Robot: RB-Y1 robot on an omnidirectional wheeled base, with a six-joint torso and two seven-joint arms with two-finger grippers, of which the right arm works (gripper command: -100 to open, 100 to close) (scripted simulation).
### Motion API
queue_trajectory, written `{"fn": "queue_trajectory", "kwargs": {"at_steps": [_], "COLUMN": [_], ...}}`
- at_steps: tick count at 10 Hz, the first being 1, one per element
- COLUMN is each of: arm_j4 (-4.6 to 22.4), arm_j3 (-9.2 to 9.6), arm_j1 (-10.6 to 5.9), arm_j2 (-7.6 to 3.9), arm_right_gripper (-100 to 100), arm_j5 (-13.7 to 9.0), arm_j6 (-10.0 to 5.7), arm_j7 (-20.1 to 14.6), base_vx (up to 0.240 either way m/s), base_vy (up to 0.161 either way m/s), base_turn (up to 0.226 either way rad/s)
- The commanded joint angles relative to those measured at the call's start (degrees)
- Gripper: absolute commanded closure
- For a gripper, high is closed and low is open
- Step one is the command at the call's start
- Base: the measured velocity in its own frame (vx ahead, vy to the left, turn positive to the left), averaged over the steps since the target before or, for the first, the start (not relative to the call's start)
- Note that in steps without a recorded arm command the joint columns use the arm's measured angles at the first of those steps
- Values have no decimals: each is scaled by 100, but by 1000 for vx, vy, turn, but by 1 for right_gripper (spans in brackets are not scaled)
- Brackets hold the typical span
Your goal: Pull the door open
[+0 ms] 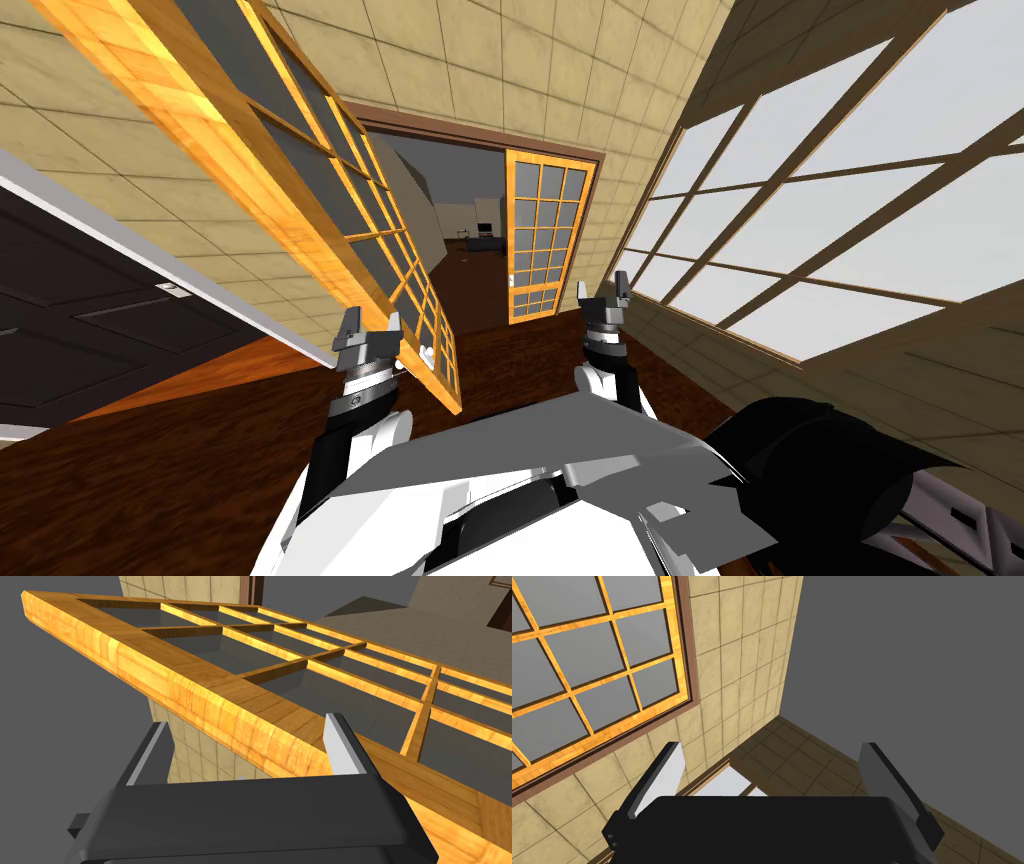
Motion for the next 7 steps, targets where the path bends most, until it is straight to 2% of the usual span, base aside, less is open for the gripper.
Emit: {"fn": "queue_trajectory", "kwargs": {"at_steps": [1, 4, 7], "arm_j4": [149, 484, 803], "arm_j3": [-18, -58, -97], "arm_j1": [-45, -145, -240], "arm_j2": [-56, -161, -243], "arm_right_gripper": [-100, -100, -100], "arm_j5": [58, 187, 310], "arm_j6": [-28, -90, -149], "arm_j7": [125, 405, 672], "base_vx": [109, 71, 121], "base_vy": [-131, -154, -74], "base_turn": [-42, -8, 0]}}
